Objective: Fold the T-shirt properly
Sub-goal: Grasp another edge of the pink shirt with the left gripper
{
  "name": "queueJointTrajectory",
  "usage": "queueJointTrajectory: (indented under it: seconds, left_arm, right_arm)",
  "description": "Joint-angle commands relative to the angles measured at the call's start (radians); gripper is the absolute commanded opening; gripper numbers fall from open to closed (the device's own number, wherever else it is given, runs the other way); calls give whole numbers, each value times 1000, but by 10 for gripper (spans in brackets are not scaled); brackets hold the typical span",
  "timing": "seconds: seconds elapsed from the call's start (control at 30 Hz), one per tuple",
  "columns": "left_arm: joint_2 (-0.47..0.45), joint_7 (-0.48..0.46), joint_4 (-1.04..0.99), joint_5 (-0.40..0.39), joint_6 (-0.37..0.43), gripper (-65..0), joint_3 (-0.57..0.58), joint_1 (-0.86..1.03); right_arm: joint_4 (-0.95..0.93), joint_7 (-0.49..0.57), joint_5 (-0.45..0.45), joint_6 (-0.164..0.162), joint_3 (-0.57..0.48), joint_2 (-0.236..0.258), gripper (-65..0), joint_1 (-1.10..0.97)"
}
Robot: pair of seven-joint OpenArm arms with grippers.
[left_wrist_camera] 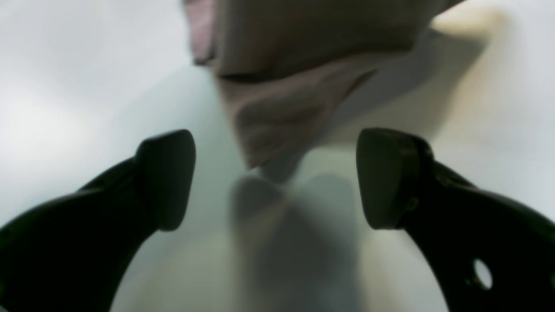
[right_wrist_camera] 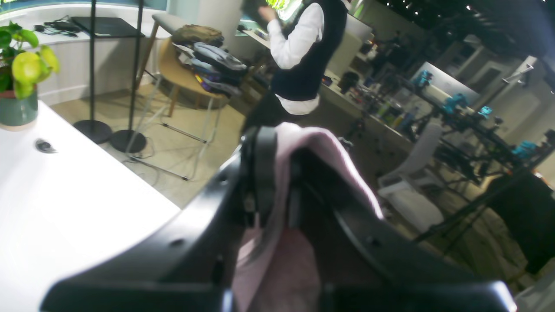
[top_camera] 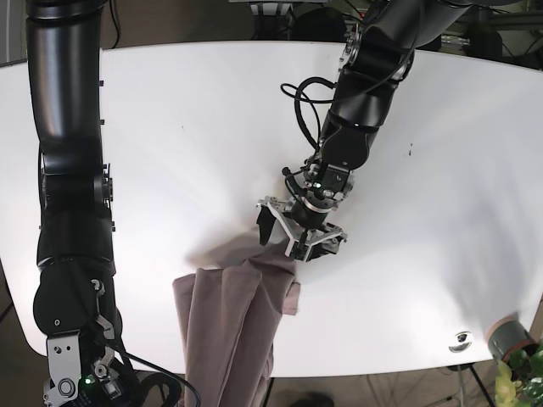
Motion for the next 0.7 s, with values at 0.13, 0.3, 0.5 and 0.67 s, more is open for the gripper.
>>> queueJointTrajectory:
  seconds: [0.13, 0.3, 0.5, 0.67]
  left_arm:
    - [52, -113, -196, -6, 6, -110, -1, -120]
    - [58, -130, -326, -7, 6, -115, -1, -189]
    - [61, -166, -424, -4, 6, -268, -1, -224]
    - [54, -166, -437, -4, 6, -601, -2, -235]
  right_arm:
    - [13, 39, 4, -10, 10, 1, -629, 43]
    - [13, 39, 4, -10, 33, 3, -629, 30]
    - [13, 39, 5, -10, 60, 1, -629, 16]
    - [13, 39, 5, -10, 60, 11, -629, 8]
